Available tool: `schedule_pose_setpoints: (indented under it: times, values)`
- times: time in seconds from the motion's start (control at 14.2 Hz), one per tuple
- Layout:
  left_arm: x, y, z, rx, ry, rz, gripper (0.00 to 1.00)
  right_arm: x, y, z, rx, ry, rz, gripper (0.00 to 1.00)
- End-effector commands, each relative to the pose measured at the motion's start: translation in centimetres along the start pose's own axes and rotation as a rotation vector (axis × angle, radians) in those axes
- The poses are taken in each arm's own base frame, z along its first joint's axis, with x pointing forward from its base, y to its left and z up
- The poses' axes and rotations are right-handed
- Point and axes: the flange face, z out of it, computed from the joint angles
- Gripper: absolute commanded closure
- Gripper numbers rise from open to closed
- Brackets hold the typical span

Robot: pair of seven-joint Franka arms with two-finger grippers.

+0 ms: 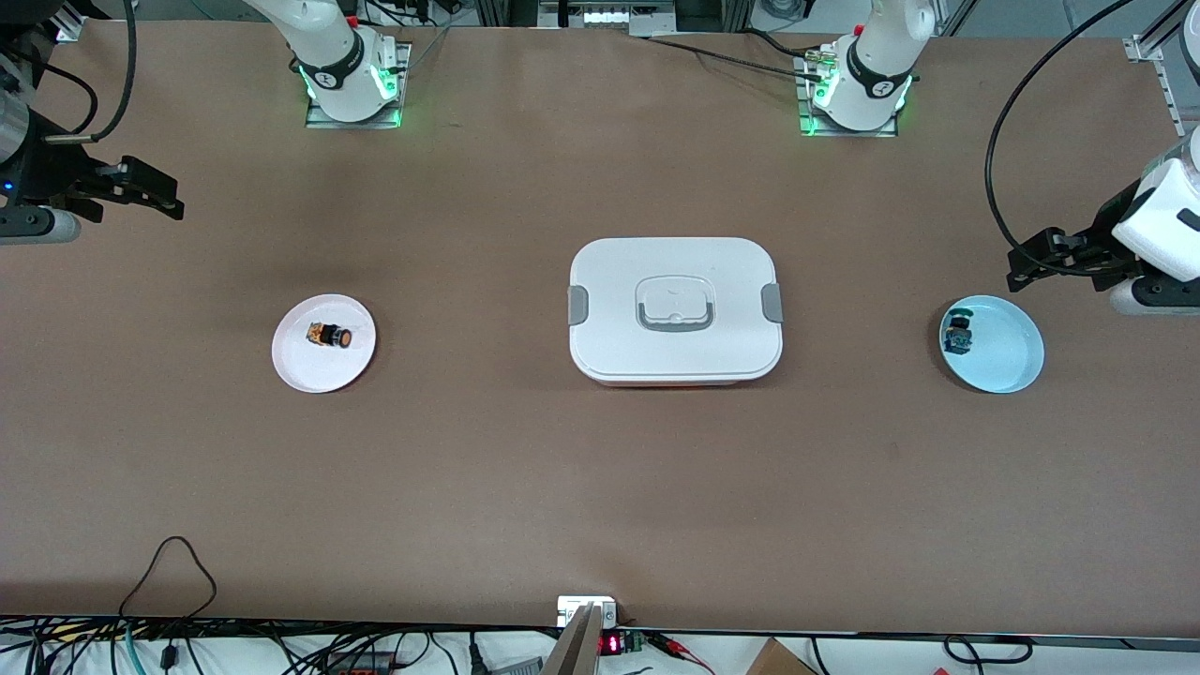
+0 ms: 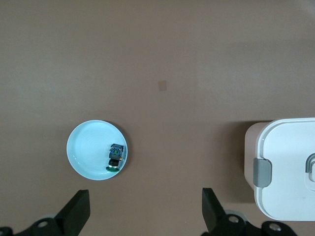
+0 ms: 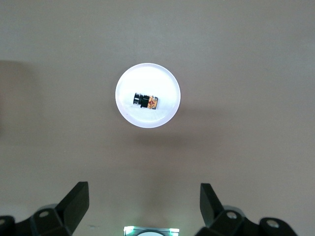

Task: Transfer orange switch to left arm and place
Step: 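Move the right gripper toward the white plate with the orange switch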

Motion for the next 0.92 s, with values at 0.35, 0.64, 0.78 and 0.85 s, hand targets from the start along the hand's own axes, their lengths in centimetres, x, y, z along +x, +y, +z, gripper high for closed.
schedule_pose_setpoints:
  times: [0.35, 0.64, 0.78, 0.85]
  values:
    - [-0.1, 0.9, -0.8, 0.018, 0.012, 0.036, 0.00, -0.1, 0.4, -0.2, -0.001, -0.014, 0.004, 0.00]
    - [0.2, 0.0, -0.5, 0.018, 0.010, 0.016, 0.00, 1.2, 0.3, 1.7, -0.016, -0.042, -0.006, 0.00]
    - [-0.3, 0.6, -0.6, 0.019, -0.017, 0.023, 0.00, 1.8, 0.3, 2.1, -0.021, -0.028, -0.002, 0.00]
    - [-0.4, 0.6, -0.4, 0.018, -0.025, 0.019, 0.00, 2.1, 0.1, 2.3, -0.022, -0.021, -0.004, 0.00]
